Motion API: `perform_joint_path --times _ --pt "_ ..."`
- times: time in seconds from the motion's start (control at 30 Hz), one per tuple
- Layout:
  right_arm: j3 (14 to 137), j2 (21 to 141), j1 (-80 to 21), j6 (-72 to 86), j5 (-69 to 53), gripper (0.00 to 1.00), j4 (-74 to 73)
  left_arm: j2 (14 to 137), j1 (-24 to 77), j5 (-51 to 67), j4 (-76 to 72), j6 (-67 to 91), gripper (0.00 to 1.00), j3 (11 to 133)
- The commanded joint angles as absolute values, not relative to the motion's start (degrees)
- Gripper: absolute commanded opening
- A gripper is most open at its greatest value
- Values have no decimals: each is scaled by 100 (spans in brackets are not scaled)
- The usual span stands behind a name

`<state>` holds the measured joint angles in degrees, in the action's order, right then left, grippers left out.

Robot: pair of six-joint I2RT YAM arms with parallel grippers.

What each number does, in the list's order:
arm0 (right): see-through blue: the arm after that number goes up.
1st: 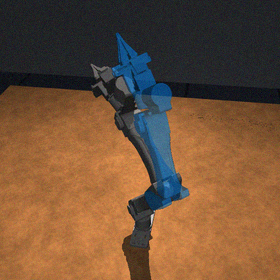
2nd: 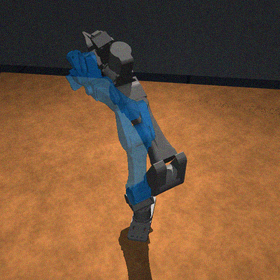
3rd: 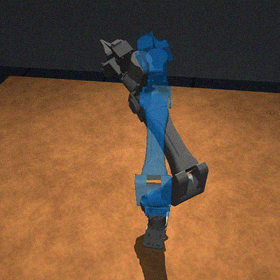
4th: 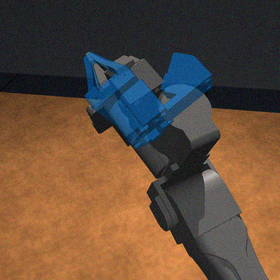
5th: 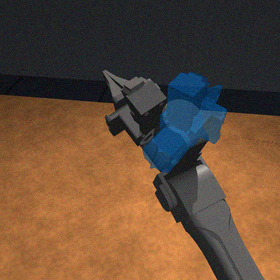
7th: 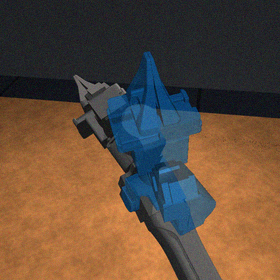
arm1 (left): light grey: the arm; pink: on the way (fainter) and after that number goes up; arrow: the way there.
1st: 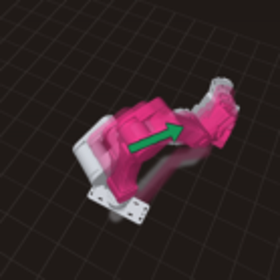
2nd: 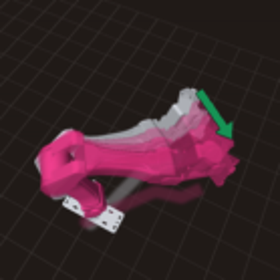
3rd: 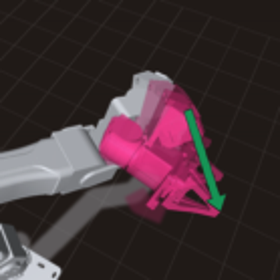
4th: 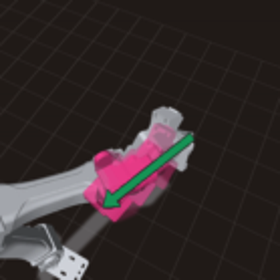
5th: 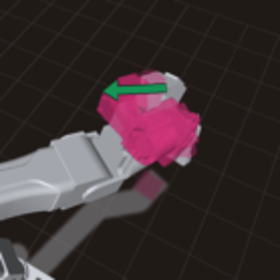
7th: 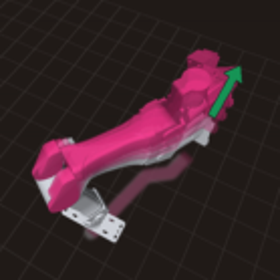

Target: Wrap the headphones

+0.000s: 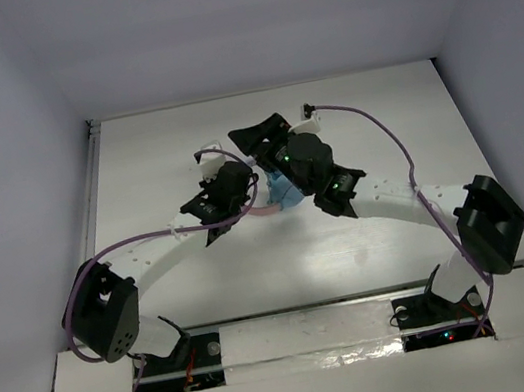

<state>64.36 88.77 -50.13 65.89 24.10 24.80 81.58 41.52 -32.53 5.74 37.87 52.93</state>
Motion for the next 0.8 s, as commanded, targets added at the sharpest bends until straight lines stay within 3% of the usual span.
perform_joint_path --times 0.0,0.1,0.13,0.2,0.23,0.47,0.77 --pt "6548 8632 -4870 6249 2698 70 2197 7937 4157 -3041 220 3771 0 5537" --pt "6294 8246 -4869 5934 3119 47 2223 7840 4157 -2997 228 3700 0 5502" --pt "6241 8122 -4808 5724 3338 27 2163 7814 4157 -2988 237 3657 0 5485" --pt "6005 7841 -4808 5451 3576 14 2153 7708 4157 -2936 176 3604 0 5458" --pt "5916 7535 -4808 5127 3769 2 2153 7682 4157 -2936 176 3577 0 5458" --pt "4977 5823 -4808 4105 4569 0 1680 7734 4157 -2778 35 3182 0 5598" --pt "4017 3632 -4755 4060 5027 3 2 8480 3814 -2515 -850 2540 0 6029"
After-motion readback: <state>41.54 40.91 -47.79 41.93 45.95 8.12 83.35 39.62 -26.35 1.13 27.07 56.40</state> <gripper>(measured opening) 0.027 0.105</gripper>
